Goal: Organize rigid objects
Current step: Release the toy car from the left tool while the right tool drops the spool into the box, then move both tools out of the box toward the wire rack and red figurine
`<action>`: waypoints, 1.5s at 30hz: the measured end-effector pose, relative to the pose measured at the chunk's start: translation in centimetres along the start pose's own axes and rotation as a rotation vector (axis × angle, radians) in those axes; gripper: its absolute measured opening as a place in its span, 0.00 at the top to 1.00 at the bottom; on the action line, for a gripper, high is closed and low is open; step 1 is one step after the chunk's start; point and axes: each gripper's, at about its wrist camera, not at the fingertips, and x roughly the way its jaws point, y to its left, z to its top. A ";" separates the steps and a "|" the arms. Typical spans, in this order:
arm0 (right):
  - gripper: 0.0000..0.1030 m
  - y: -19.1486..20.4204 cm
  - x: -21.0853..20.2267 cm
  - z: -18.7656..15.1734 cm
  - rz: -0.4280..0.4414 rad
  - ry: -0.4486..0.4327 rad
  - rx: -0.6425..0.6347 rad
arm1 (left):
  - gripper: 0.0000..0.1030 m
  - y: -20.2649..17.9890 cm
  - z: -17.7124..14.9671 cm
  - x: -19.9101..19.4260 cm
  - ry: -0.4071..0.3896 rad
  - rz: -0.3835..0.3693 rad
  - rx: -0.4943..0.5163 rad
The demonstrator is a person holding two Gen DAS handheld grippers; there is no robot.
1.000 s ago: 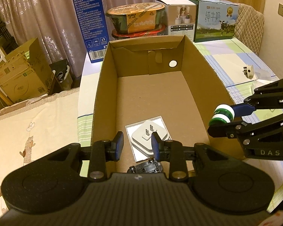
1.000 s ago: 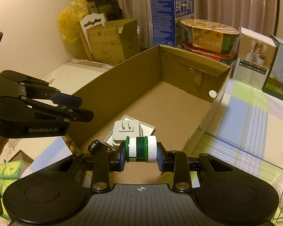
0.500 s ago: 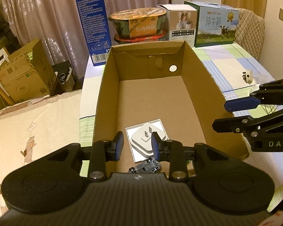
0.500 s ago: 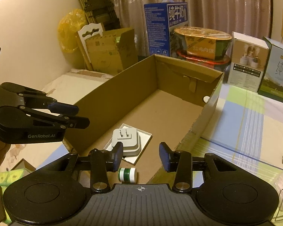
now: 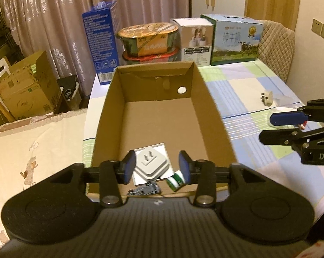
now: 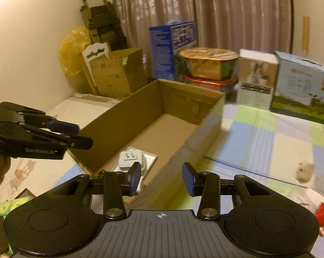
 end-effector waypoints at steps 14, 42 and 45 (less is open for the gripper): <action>0.29 -8.2 -10.5 -5.0 -0.182 -0.078 0.088 | 0.20 -8.3 2.1 -2.8 -0.086 -0.123 0.040; 0.21 -24.8 -12.8 -15.0 -0.441 -0.020 0.265 | 0.01 -27.0 -0.6 10.5 -0.026 -0.213 -0.009; 0.21 -26.1 -11.3 -15.2 -0.444 -0.015 0.282 | 0.01 -27.9 -0.6 12.4 -0.015 -0.212 -0.052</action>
